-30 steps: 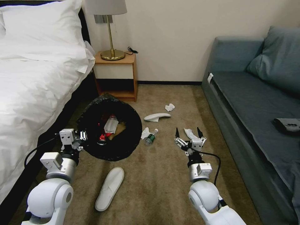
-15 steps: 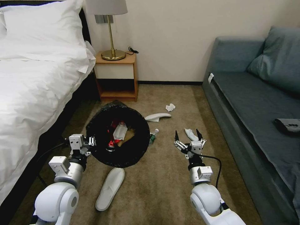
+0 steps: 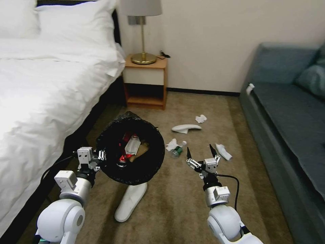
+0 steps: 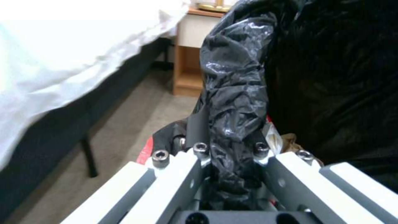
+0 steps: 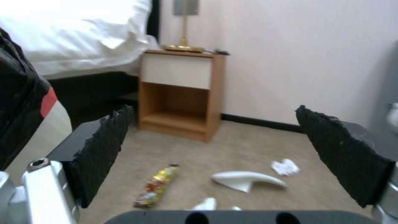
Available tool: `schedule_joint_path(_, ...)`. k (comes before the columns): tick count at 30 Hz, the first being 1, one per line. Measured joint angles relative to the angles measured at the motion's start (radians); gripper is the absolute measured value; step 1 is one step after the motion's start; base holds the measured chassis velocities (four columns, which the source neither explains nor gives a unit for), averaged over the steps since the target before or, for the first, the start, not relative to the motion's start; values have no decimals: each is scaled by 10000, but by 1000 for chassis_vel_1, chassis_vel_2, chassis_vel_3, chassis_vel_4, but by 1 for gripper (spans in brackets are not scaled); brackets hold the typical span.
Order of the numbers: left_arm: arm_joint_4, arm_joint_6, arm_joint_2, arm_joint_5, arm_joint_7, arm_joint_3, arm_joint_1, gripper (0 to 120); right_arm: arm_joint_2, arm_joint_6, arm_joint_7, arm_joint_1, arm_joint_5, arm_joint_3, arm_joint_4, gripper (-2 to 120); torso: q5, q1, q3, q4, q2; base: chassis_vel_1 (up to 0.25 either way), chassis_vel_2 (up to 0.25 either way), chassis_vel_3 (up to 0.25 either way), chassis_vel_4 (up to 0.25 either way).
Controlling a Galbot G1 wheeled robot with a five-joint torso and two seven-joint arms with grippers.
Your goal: Pick up the trash bin, then pick up the garbage on the floor and place it into the trash bin.
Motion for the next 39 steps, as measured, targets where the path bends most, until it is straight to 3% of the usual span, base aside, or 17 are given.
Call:
schedule_joint_path(15,-29,26,-12,235,-75,50,119,2,214,209,-107,-129,-146,-48,-36,100,0,0,0,5,0,120,119,112,117)
schedule_joint_path(20,-21,-59,-46,311,-38,62,90,2,205,213,-126,-226,-159,-23,62,100,0,0,0,-3,0,8,9,10,11)
schedule_joint_path(39,-176,-202,-107,449,154,46,283,2,215,428,-290,-478,-342,65,179,100,0,0,1,1,1,0,0,0,0)
